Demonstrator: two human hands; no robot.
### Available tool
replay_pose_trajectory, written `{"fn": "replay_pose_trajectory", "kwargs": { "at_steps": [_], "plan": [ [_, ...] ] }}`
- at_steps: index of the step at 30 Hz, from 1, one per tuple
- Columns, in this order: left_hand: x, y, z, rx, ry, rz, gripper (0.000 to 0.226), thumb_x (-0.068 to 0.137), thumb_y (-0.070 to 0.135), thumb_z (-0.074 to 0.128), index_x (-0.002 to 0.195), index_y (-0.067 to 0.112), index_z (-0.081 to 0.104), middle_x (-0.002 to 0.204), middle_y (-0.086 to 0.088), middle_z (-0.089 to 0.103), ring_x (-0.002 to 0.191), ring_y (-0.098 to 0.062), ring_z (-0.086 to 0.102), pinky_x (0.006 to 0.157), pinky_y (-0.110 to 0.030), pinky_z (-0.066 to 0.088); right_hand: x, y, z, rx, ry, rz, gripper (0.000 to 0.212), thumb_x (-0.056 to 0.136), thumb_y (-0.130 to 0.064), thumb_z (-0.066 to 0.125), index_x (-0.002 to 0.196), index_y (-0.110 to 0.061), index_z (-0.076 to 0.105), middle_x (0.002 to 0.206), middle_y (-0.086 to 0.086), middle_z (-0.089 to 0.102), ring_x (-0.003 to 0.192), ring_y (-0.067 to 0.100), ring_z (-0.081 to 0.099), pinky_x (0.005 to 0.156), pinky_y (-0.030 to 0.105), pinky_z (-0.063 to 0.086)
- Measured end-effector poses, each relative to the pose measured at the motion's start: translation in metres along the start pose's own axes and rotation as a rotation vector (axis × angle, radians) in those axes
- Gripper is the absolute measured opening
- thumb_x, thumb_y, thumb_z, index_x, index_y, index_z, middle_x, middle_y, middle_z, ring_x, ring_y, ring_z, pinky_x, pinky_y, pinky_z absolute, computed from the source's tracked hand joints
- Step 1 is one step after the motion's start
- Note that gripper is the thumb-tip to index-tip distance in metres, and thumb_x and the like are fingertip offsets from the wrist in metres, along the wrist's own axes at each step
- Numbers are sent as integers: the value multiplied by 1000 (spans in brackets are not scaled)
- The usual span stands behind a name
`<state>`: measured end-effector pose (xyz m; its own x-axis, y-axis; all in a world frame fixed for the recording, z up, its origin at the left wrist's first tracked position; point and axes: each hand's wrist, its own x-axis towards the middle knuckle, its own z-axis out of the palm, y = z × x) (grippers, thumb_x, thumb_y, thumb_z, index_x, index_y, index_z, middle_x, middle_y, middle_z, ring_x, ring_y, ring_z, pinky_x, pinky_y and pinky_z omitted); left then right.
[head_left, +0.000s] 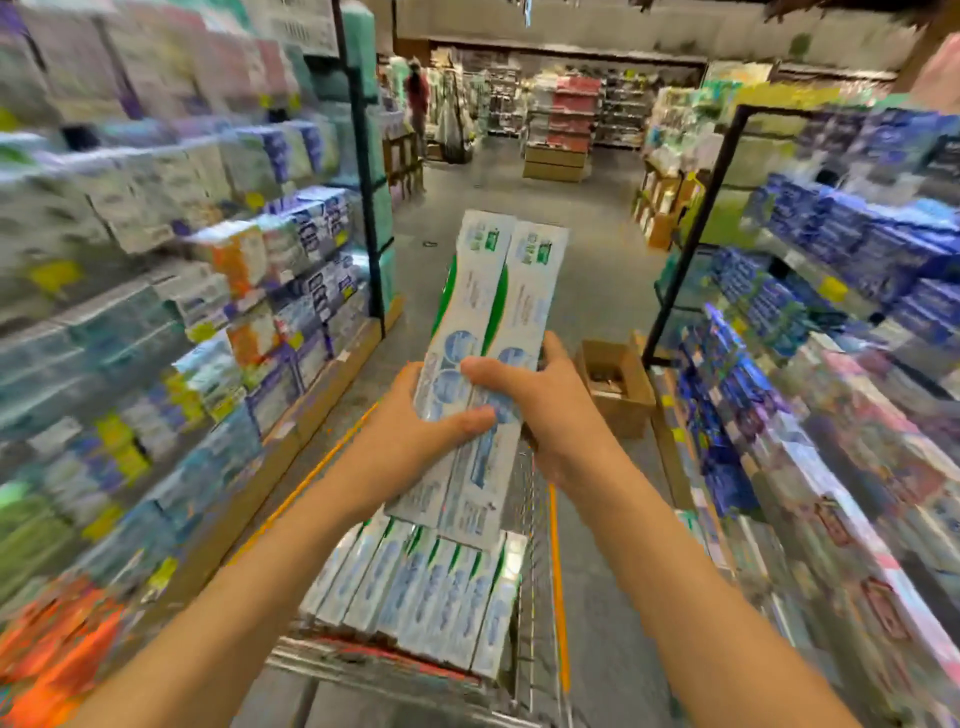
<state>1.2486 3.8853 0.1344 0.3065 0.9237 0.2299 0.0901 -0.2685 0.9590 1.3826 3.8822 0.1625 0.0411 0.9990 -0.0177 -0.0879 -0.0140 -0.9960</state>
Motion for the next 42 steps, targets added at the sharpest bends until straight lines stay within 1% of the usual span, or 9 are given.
{"fn": "replay_pose_trajectory", "kwargs": {
  "at_steps": [8, 11, 15, 20, 25, 31, 35, 37, 42],
  "plan": [
    [-8, -85, -107, 23, 64, -287, 86, 56, 63, 73, 127, 19, 51, 116, 2, 65, 104, -13, 64, 89, -37, 53, 41, 67, 89, 42, 10, 155, 56, 77, -9, 75, 126, -16, 48, 114, 7, 65, 99, 25, 66, 85, 45, 55],
    [-6, -106, -115, 20, 99, -352, 65, 69, 48, 77, 120, 17, 51, 112, -2, 63, 98, -16, 62, 79, -32, 51, 56, 85, 83, 50, 77, 262, 59, 81, -15, 72, 133, -13, 45, 106, 4, 63, 88, 18, 65, 70, 34, 57],
    [-6, -137, -126, -10, 148, -446, 64, 75, 48, 67, 128, 20, 46, 118, -3, 60, 102, -18, 60, 84, -34, 49, 73, 122, 65, 51, 262, 388, 19, 89, -17, 63, 102, -16, 49, 79, 4, 48, 84, 24, 59, 71, 37, 50],
    [-3, -171, -139, 6, 153, -549, 80, 71, 55, 73, 136, 20, 43, 124, -2, 59, 107, -22, 60, 95, -45, 48, 91, 181, 57, -72, 328, 504, 22, 91, -24, 60, 101, -11, 45, 74, 3, 34, 66, 18, 38, 71, 41, 27],
    [5, -197, -141, 8, 162, -603, 72, 71, 52, 69, 131, 20, 48, 120, -3, 62, 103, -20, 62, 91, -43, 50, 109, 240, 63, -120, 352, 664, 42, 90, -24, 62, 124, -5, 49, 96, 7, 56, 82, 23, 52, 74, 37, 38],
    [8, -223, -146, 49, 136, -663, 85, 66, 66, 67, 136, 25, 44, 124, 5, 60, 109, -17, 60, 95, -42, 47, 122, 311, 69, -340, 148, 895, 72, 92, -29, 60, 145, 2, 22, 116, 23, 52, 85, 29, 54, 77, 41, 48],
    [5, -237, -149, 76, 111, -721, 86, 63, 63, 64, 137, 24, 44, 126, 5, 59, 110, -13, 58, 96, -37, 45, 121, 341, 71, -475, 96, 912, 13, 90, -24, 62, 94, -12, 57, 60, 10, 44, 51, 20, 44, 62, 35, 50],
    [2, -241, -148, 79, 104, -733, 81, 64, 55, 62, 137, 24, 45, 125, 6, 60, 109, -10, 59, 94, -32, 45, 123, 356, 71, -570, 40, 925, 35, 87, -28, 64, 61, -17, 44, 52, 3, 36, 44, 14, 37, 54, 28, 43],
    [-1, -248, -148, 91, 82, -733, 87, 64, 68, 68, 138, 30, 42, 126, 13, 59, 111, -3, 57, 92, -26, 46, 135, 370, 75, -702, -59, 915, 48, 86, -33, 65, 55, -15, 33, 50, 4, 34, 42, 16, 36, 45, 24, 31]
  ]
}}
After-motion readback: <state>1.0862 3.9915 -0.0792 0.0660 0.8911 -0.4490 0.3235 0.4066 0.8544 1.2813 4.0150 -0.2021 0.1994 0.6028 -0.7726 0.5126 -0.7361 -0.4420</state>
